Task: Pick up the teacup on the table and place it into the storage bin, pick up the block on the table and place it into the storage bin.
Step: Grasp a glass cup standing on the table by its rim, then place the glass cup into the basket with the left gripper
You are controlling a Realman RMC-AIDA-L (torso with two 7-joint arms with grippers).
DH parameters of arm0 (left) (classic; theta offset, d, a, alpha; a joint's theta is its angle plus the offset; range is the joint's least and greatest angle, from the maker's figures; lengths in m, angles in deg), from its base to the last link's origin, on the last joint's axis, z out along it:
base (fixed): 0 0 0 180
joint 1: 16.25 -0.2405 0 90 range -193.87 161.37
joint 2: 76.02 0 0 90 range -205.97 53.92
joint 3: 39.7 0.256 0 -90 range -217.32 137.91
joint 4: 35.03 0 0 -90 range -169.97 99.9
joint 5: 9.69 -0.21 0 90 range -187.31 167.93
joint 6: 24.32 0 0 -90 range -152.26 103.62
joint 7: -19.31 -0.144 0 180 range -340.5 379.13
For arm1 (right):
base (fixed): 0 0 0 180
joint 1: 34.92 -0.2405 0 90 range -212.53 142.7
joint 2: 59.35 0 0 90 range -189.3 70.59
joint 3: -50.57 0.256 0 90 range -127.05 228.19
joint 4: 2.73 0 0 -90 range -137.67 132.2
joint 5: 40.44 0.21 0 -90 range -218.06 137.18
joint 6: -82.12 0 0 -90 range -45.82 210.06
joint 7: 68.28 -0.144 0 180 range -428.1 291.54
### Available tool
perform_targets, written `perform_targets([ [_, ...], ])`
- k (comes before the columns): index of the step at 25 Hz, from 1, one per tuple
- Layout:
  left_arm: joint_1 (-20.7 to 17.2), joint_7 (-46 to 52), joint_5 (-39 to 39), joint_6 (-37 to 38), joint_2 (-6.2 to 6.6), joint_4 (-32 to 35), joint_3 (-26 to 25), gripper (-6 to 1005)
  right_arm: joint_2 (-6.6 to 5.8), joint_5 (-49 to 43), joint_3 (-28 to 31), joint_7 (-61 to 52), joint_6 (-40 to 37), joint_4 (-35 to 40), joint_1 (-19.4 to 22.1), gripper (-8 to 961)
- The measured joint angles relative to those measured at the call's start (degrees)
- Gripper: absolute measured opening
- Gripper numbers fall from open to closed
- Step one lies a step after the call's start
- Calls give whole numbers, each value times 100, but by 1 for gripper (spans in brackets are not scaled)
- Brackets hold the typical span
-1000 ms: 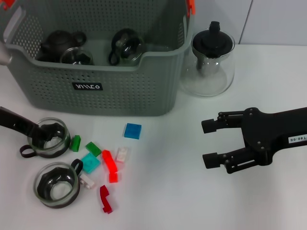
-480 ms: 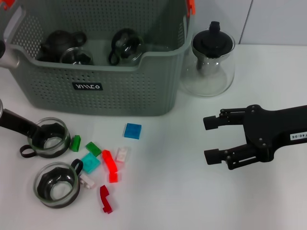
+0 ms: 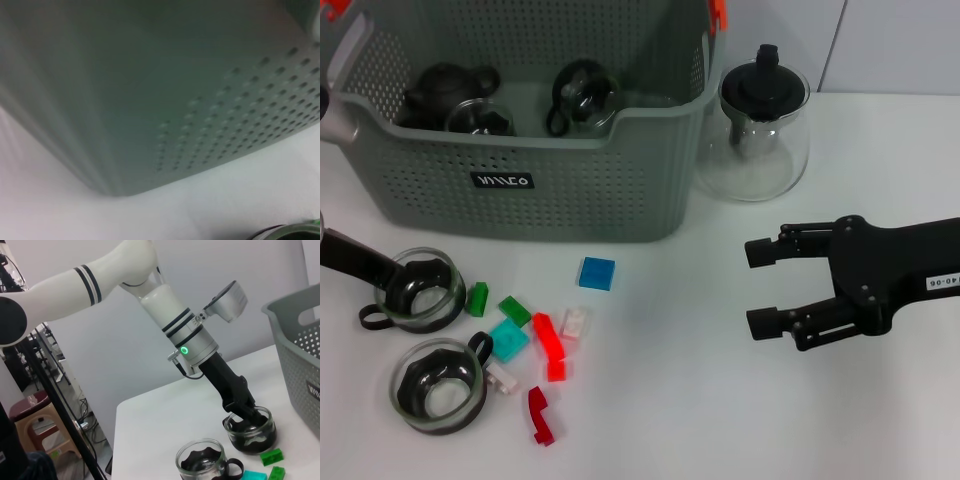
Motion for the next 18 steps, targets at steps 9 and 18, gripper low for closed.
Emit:
perform_targets([
  [9,-104,-25,392,507,-59,542,-408,53,-26,-8,88,14,-18,0,34,942],
  [18,-330,-693,2484,2460,111,852,-1528,54,-437,-15,543,79,-51,-629,89,943],
])
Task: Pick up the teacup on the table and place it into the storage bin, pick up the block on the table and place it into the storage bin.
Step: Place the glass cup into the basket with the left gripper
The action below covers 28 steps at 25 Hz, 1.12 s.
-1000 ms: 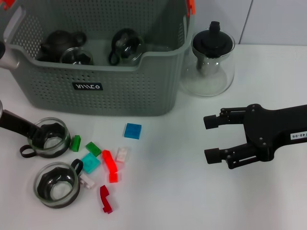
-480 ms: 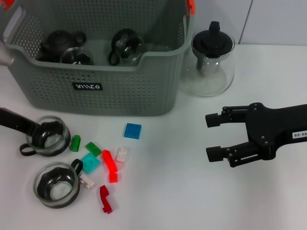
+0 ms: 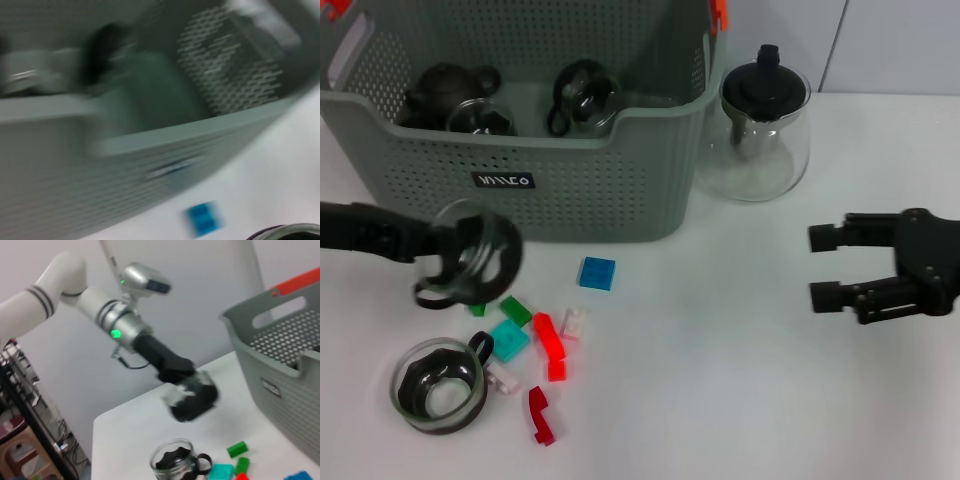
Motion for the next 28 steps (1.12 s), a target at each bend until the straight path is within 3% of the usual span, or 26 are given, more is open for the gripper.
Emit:
perform_targets([
  [3,37,-166,704,477,47,-230,-128,54,-140,-3,73,54,-11,-244,4,943],
  [6,222,-130,1290,668,91,-407,-128,54,-195,-34,82,71,-14,-285,11,942],
  [11,756,145,1958,430,217,-565,-132,53,-178,-266,73,98,-18,-288,-11,943],
  [13,1140,421,2017,-33,337,-546,-46,53,-154,-349,73,127,-17,-292,-23,944],
  [14,1140,421,2017,-33,337,-546,-46,53,-147,-364,73,137,-12,-294,-27,944],
  [20,1823,1322,1227,-1236,851,-554,727,51,-146,-377,49,150,15,-307,-46,942],
  [23,2097,1588,608,-1529,965,-620,808,51,-141,-416,33,150,14,-337,-48,943],
  [28,2481,1781,-338,-1950,1038,-999,832,52,-118,-641,70,66,26,-382,-59,943],
])
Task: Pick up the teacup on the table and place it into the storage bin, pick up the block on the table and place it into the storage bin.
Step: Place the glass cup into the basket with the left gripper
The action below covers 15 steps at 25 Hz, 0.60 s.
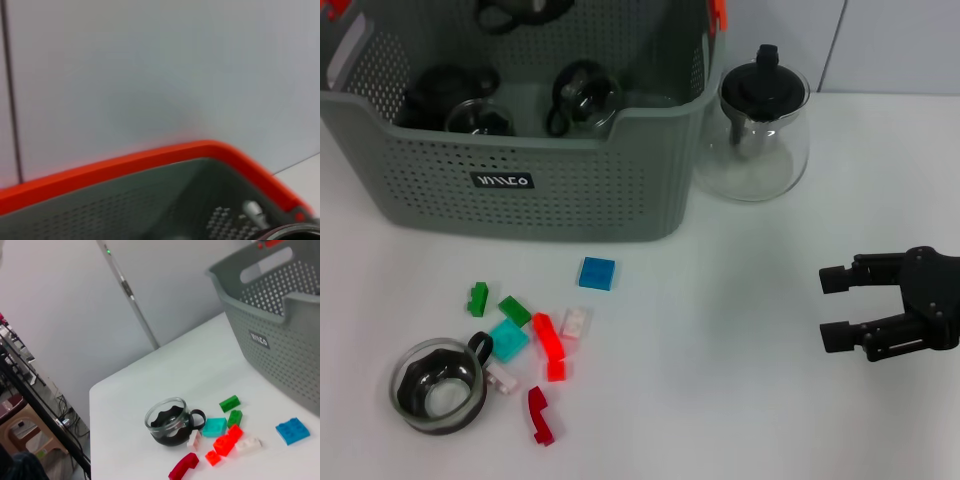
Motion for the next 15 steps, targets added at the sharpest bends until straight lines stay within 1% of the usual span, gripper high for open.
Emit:
perform_targets([
  [2,83,32,-261,-181,2,-141,92,52,-16,-15,17,-78,19,-82,-9,943],
  [4,148,89,-534,-435,1,-321,292,53,-48,-15,26,-163,63,-170,-22,943],
  [7,234,227,-941,-742,-28,-552,620,53,-49,-16,58,-236,139,-198,-27,944],
  [10,295,459,-1393,-1030,-110,-647,1026,54,-33,-17,64,-261,203,-238,-44,944],
  [12,346,558,-1617,-1116,-159,-675,1206,54,-30,-18,65,-262,214,-280,-67,943],
  [15,440,654,-1965,-1178,-206,-785,1314,54,-29,-21,64,-264,250,-337,-91,942],
])
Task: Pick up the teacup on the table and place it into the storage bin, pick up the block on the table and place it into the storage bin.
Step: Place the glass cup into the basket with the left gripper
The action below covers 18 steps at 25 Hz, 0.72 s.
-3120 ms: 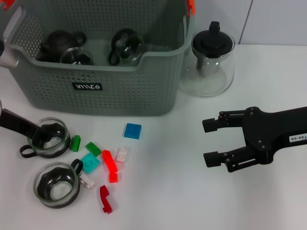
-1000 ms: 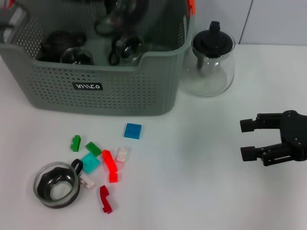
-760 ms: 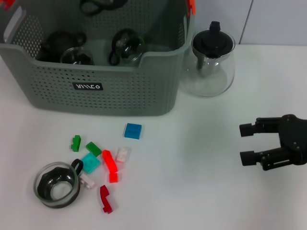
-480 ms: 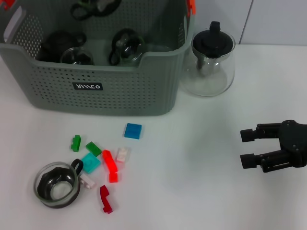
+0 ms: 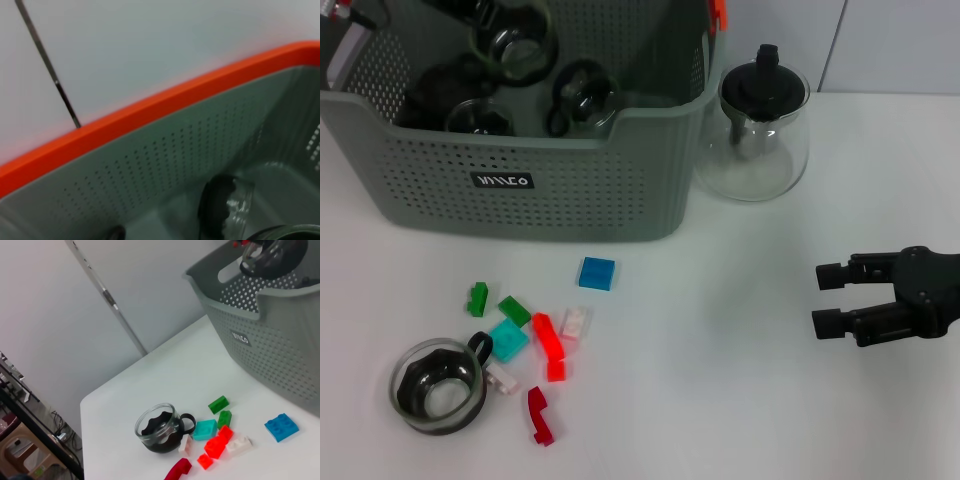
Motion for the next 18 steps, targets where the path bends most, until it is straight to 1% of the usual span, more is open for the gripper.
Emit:
perform_targets([
  [3,60,46,-165,-58,-6,-148,59,55,5,-2,-1,-1,23,-5,-4,942],
  [8,54,44,-178,-169,32,-302,84,56,8,-2,-1,-3,37,-5,-3,943],
  [18,-28,41,-194,-285,63,-379,210,57,7,-2,17,15,85,-5,0,944],
])
